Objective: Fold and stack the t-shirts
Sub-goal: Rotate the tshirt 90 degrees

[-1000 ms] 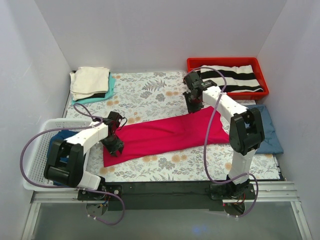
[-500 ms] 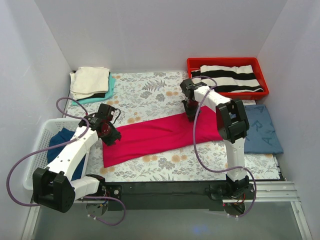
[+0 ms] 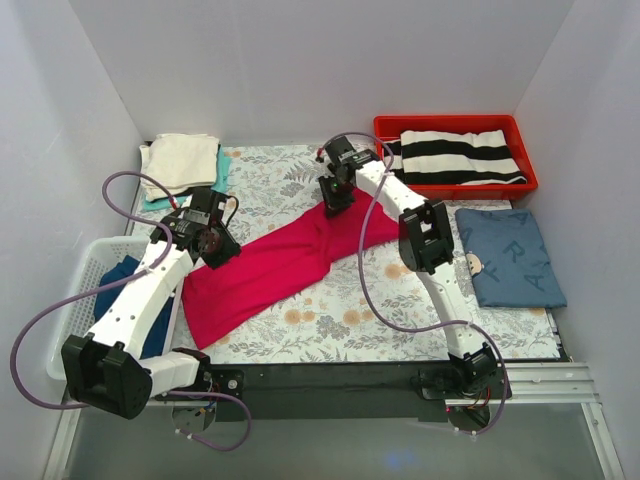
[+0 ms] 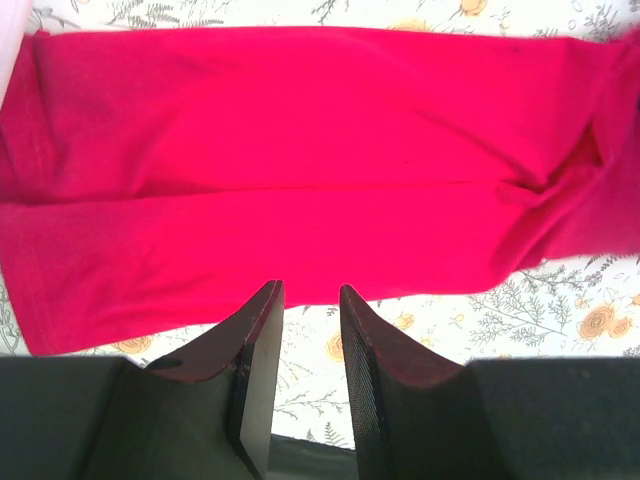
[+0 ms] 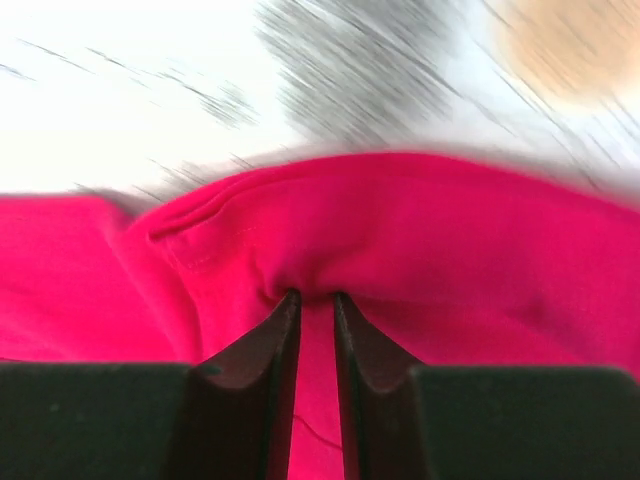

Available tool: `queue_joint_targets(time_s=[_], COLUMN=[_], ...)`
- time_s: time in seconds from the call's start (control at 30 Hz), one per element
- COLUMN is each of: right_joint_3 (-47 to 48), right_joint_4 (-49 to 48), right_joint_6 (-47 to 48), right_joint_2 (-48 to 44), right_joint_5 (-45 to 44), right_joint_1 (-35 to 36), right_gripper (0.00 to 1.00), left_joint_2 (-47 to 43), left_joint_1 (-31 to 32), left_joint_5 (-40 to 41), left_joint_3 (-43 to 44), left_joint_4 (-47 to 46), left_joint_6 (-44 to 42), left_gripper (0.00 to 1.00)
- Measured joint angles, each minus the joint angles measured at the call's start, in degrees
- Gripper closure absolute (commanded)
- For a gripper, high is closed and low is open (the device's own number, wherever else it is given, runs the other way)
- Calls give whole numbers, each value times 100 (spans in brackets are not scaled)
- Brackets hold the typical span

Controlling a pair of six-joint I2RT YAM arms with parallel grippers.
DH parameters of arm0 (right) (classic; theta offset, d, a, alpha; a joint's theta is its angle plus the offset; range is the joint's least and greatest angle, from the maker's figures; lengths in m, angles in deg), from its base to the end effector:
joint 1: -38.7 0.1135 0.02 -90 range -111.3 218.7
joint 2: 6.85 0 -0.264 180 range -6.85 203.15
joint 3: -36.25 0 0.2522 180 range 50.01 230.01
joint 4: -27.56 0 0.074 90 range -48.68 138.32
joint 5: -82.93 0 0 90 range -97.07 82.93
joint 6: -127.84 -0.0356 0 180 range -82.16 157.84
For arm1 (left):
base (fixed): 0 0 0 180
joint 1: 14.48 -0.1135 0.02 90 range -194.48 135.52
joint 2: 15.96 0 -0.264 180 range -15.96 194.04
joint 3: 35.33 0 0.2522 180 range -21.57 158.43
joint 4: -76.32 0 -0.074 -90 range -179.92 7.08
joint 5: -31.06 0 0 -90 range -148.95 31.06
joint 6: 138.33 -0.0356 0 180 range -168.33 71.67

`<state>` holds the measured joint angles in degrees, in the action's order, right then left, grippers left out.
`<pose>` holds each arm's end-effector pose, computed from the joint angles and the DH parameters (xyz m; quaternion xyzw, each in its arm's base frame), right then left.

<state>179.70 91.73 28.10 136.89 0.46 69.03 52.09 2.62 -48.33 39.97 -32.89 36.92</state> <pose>0.4570 0.2728 0.1698 -0.1882 0.9549 0.1357 0.1853 0.2123 -0.0584 0.2926 -0.5606 0.7910 -0.1211 0.2130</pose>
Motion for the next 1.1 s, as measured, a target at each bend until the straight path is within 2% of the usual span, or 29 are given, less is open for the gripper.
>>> queue_joint_targets(time_s=[0.1, 0.27, 0.43, 0.6, 0.8, 1.0, 1.1], right_joint_3=[407, 446, 214, 79, -387, -1241, -1641], right_joint_4=[-444, -1093, -1453, -1626, -1801, -1880, -1803], right_joint_6=[57, 74, 98, 120, 243, 389, 402], right_joint_2=[310, 450, 343, 74, -1204, -2907, -3416], right_joint_5=[535, 1108, 1012, 542, -63, -807, -1078], right_joint_1=[203, 407, 442, 354, 103, 7, 0], right_gripper=[73, 73, 73, 72, 69, 69, 69], left_joint_2=[79, 203, 656, 1694, 3156, 4481, 4986], left_joint_1=[0, 0, 0, 0, 13, 214, 398], left_joint_5=[33, -2, -205, -520, -1189, -1613, -1707], left_joint_3=[129, 164, 243, 787, 1958, 3167, 3501], left_joint_4=[-4, -122, -629, -1211, -1982, -2332, -2452], left_joint_6=[-92, -284, -671, -1104, -1526, -1963, -2142], left_gripper=[72, 71, 71, 71, 71, 67, 66])
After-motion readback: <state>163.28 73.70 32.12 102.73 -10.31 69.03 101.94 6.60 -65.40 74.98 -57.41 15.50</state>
